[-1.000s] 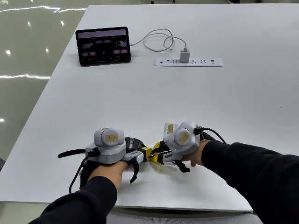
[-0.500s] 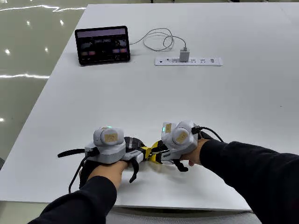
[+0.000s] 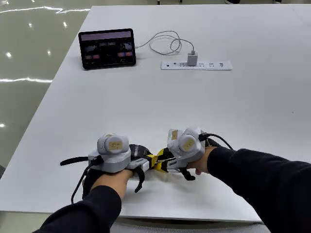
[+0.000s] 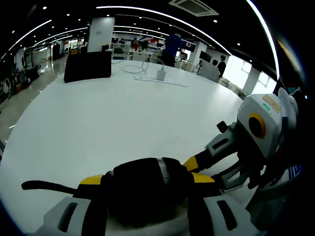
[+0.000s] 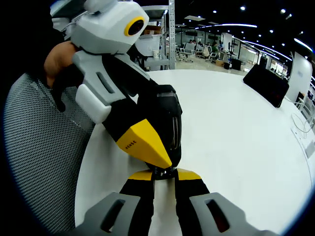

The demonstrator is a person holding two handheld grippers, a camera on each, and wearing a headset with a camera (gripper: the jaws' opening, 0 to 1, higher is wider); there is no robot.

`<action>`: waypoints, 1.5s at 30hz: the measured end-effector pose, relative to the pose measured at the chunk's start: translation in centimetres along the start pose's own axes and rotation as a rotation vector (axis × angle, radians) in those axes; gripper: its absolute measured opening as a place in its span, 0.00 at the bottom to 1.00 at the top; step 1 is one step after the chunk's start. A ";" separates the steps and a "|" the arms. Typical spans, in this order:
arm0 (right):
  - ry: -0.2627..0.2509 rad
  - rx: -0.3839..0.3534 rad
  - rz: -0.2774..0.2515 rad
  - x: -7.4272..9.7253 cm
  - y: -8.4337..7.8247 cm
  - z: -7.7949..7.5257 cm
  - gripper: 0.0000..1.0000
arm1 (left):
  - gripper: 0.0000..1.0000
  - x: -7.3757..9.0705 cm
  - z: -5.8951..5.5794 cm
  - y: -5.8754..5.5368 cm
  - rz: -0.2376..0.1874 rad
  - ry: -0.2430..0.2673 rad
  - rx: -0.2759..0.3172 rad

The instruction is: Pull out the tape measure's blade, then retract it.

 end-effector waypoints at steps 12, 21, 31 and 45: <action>0.001 -0.005 -0.005 0.0 -0.1 0.0 0.11 | 0.62 0.0 0.0 0.0 0.000 -0.001 -0.001; 0.003 -0.007 -0.008 0.0 -0.1 0.0 0.11 | 0.63 0.0 0.0 0.0 -0.003 -0.001 0.000; -0.005 -0.012 0.009 -0.1 0.0 0.0 0.12 | 0.64 -0.1 0.2 -0.2 -0.028 -0.036 0.000; -0.062 -0.057 -0.006 1.0 -0.4 0.4 0.29 | 1.00 0.2 1.3 1.1 -0.067 -0.045 0.051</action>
Point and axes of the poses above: the centre of the closed fingertips' face, and the gripper's own axes: x roughly backward along the fingers, z roughly to its left, y roughly out of its top, the point moved 8 cm from there along x, roughly backward along the fingers, and after that the axes turned 6 degrees about y, right-handed, at the moved point
